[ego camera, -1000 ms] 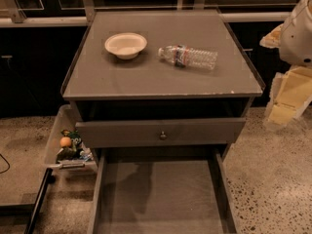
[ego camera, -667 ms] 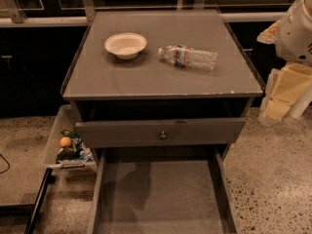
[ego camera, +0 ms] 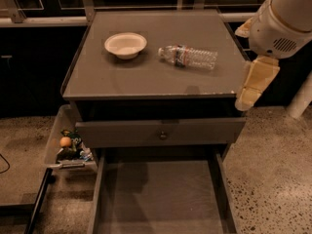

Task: Place water bottle into middle drawer

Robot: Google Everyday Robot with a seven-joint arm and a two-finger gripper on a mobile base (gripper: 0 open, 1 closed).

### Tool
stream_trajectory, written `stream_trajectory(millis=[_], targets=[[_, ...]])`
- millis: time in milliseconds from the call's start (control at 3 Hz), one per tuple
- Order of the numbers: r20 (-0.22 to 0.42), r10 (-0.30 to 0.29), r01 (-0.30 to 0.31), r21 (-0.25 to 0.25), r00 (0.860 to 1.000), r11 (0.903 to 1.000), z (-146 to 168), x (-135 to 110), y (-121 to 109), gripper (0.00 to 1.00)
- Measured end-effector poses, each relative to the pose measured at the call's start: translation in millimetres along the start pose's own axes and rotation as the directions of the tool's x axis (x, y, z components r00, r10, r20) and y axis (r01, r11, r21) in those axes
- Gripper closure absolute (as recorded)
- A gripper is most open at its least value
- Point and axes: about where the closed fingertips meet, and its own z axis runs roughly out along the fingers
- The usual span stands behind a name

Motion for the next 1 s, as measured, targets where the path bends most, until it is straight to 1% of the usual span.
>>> stream_trajectory(millis=[333,667,1000], targets=[[0.055,-0.028,0.028,0.013,0.998,0.9995,18,-8,-26,0.00],[0.084,-0.055,0.050,0.054,0.995,0.9973,32,-15,-60,0.00],[0.084,-0.055,0.050,0.054,0.995,0.9973,32,-15,-60,0.00]])
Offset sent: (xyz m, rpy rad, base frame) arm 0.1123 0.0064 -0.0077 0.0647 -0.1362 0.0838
